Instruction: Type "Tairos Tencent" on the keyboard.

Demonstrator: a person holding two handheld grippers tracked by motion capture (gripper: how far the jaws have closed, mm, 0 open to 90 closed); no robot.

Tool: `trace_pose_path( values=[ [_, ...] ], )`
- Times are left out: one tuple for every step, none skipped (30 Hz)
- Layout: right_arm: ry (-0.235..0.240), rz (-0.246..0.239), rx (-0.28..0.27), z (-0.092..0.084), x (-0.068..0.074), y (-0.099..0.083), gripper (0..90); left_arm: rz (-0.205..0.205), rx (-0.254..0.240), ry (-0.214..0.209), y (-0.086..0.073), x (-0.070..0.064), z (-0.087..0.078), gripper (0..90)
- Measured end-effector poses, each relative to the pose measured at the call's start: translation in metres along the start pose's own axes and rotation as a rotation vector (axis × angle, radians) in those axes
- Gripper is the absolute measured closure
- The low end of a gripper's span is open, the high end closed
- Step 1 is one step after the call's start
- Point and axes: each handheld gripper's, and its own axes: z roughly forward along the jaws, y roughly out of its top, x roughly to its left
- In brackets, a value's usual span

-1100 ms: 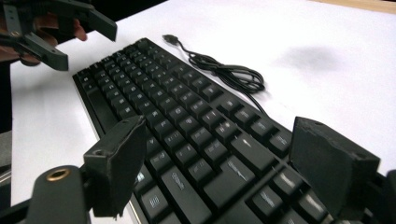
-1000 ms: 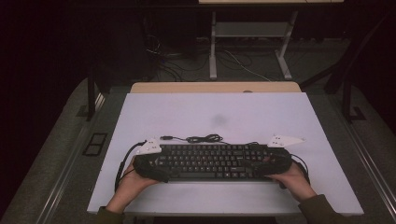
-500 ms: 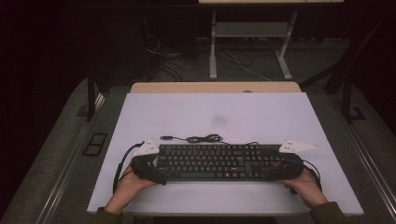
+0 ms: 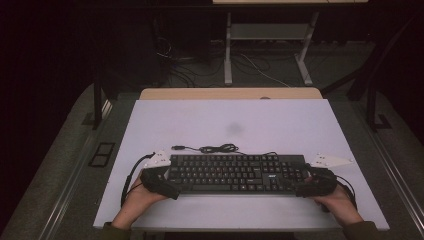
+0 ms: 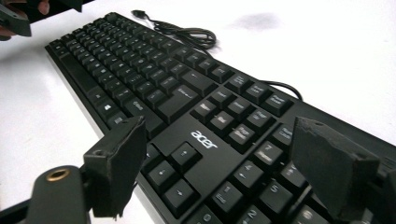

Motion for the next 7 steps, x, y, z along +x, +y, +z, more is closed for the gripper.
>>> trace_pose_path(
  values=[
    [-0.004, -0.002, 0.000, -0.0004, -0.0008, -0.0004, 18.5, 0.003, 0.001, 0.000, 0.0001, 0.0002, -0.0003, 0.0],
    [-0.008, -0.002, 0.003, -0.0007, -0.0014, -0.0006, 18.5, 0.003, 0.001, -0.001, 0.0002, 0.0003, -0.0003, 0.0],
    [-0.010, -0.007, 0.006, -0.0005, -0.0019, -0.0010, 18.5, 0.001, 0.000, -0.001, 0.0002, 0.0001, 0.0001, 0.0],
    [-0.013, -0.009, 0.007, -0.0002, -0.0020, -0.0014, 18.5, 0.003, 0.002, -0.001, 0.0003, 0.0002, 0.0005, 0.0],
    [-0.011, -0.010, 0.009, -0.0004, -0.0020, -0.0017, 18.5, 0.004, 0.006, -0.001, 0.0005, 0.0002, 0.0009, 0.0],
    [-0.008, -0.011, 0.007, -0.0006, -0.0020, -0.0018, 18.5, 0.007, 0.007, -0.002, 0.0008, 0.0003, 0.0013, 0.0],
    [-0.006, -0.011, 0.004, -0.0012, -0.0020, -0.0018, 18.5, 0.007, 0.005, -0.002, 0.0011, 0.0000, 0.0017, 0.0]
  ],
)
